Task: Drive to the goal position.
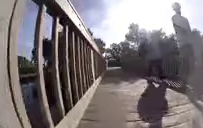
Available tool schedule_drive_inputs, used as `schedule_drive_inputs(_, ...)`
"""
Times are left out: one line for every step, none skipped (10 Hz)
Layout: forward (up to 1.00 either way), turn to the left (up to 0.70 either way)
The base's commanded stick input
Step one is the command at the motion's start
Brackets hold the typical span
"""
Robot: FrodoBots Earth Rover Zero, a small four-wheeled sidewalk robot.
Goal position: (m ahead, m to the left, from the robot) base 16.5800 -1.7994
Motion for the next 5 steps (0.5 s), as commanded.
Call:
schedule_drive_inputs(0.85, 0.00)
schedule_drive_inputs(0.85, 0.00)
schedule_drive_inputs(0.85, 0.00)
schedule_drive_inputs(0.85, -0.34)
schedule_drive_inputs(0.85, -0.34)
